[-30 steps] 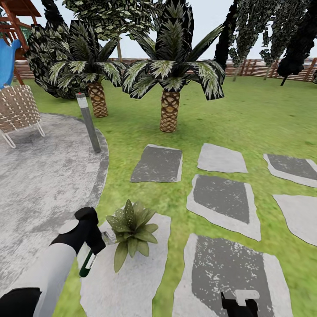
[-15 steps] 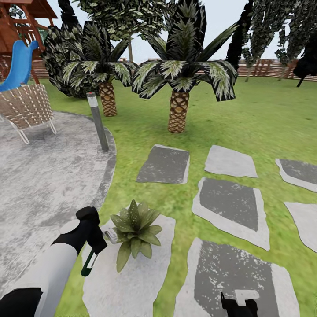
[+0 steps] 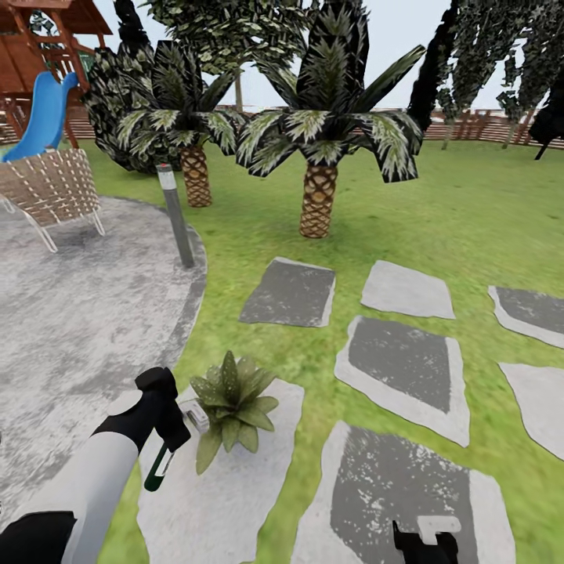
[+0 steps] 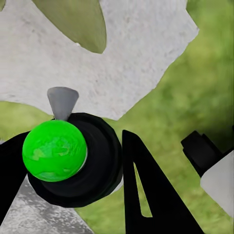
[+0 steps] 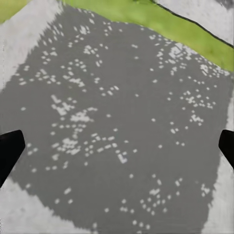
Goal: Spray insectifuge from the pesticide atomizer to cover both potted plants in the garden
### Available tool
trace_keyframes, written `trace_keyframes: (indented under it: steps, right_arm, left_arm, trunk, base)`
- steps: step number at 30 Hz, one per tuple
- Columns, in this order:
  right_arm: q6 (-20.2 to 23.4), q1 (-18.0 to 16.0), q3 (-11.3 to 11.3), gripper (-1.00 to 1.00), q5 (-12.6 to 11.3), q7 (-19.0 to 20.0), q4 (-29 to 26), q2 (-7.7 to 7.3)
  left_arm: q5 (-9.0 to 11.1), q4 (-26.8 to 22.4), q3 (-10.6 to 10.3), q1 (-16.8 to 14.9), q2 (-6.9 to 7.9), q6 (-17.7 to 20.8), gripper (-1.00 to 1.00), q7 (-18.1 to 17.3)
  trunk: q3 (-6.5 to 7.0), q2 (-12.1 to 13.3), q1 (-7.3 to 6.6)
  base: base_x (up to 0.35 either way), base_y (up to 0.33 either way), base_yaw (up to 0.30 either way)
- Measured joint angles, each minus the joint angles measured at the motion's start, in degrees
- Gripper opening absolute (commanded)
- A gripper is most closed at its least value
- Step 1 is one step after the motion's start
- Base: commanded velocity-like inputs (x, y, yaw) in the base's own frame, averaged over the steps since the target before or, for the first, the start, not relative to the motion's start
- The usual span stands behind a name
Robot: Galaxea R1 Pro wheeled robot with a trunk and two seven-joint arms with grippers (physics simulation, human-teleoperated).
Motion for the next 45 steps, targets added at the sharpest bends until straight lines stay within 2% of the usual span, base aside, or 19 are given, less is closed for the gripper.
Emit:
trace_keyframes:
  steps: [6, 11, 17, 36, 39, 41, 45]
  right_arm:
    - [0.00, 0.00, 0.00, 1.00, 0.00, 0.02, 0.02, -0.01]
    - [0.00, 0.00, 0.00, 1.00, 0.00, 0.05, 0.02, -0.06]
    - [0.00, 0.00, 0.00, 1.00, 0.00, 0.04, 0.02, -0.04]
    - [0.00, 0.00, -0.01, 1.00, 0.00, 0.04, -0.03, -0.06]
    - [0.00, 0.00, 0.00, 1.00, 0.00, 0.08, -0.05, -0.06]
    - [0.00, 0.00, 0.00, 1.00, 0.00, 0.06, -0.06, -0.06]
    - [0.00, 0.00, 0.00, 1.00, 0.00, 0.06, -0.06, -0.06]
  left_arm:
    - [0.00, 0.01, 0.06, 0.00, -0.01, 0.00, -1.00, 0.05]
    - [-0.02, 0.01, 0.08, 0.00, -0.01, 0.00, -1.00, 0.12]
    - [-0.18, 0.00, 0.03, 0.01, 0.00, -0.01, -1.00, 0.19]
    - [-0.04, 0.80, 0.01, 0.25, 0.05, -0.12, -1.00, 0.14]
    - [0.04, 1.62, -0.01, 1.59, 0.05, -0.12, -1.00, 0.27]
    - [0.08, 2.00, 0.04, 3.74, 0.07, -0.14, -1.00, 0.39]
    - [0.14, 2.05, 0.10, 4.73, 0.04, -0.10, -1.00, 0.42]
  trunk:
    - [0.00, 0.00, 0.00]
    - [0.00, 0.00, 0.01]
    - [0.00, 0.00, 0.03]
    - [0.00, 0.00, 0.03]
    - [-0.01, 0.00, 0.03]
    - [-0.01, 0.00, 0.03]
    - [0.00, 0.00, 0.03]
  base:
    - [0.288, -0.129, 0.260]
    - [0.242, -0.185, 0.060]
    - [0.022, -0.236, 0.076]
    - [0.000, -0.006, 0.263]
    - [0.000, 0.000, 0.043]
    - [0.000, 0.000, 0.007]
    - [0.000, 0.000, 0.001]
